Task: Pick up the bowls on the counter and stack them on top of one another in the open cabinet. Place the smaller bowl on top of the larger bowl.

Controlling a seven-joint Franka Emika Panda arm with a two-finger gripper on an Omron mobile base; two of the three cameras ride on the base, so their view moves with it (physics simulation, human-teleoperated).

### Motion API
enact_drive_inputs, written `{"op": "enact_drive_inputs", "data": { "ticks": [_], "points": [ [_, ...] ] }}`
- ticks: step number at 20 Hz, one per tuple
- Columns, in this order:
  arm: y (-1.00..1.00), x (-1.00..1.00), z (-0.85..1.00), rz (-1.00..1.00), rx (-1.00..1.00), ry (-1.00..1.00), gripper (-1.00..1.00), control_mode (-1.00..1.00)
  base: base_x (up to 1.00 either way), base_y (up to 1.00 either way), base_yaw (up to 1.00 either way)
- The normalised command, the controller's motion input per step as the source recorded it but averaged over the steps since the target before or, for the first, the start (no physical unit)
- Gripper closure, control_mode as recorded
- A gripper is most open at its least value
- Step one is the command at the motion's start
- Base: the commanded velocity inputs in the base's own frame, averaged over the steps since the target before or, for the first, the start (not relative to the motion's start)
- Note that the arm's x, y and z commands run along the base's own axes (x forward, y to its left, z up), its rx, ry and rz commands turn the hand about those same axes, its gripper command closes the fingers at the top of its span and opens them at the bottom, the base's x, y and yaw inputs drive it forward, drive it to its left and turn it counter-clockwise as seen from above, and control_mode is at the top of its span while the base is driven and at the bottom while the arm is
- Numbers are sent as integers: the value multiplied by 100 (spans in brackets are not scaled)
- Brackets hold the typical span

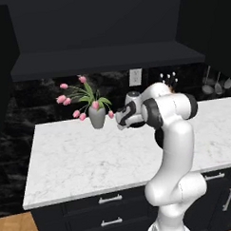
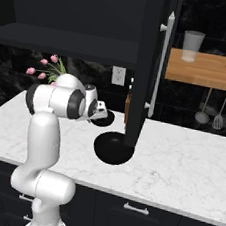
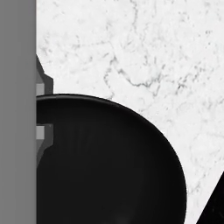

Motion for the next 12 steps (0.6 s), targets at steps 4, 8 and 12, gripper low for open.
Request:
{"op": "enact_drive_inputs", "data": {
  "ticks": [4, 8, 12],
  "points": [
    [0, -88, 25, 5, 0, 0, 100, -100, 0, 0, 0],
    [0, -99, 66, 7, 0, -3, 100, -100, 0, 0, 0],
    [0, -94, 77, 8, 0, -9, 100, -100, 0, 0, 0]
  ]
}}
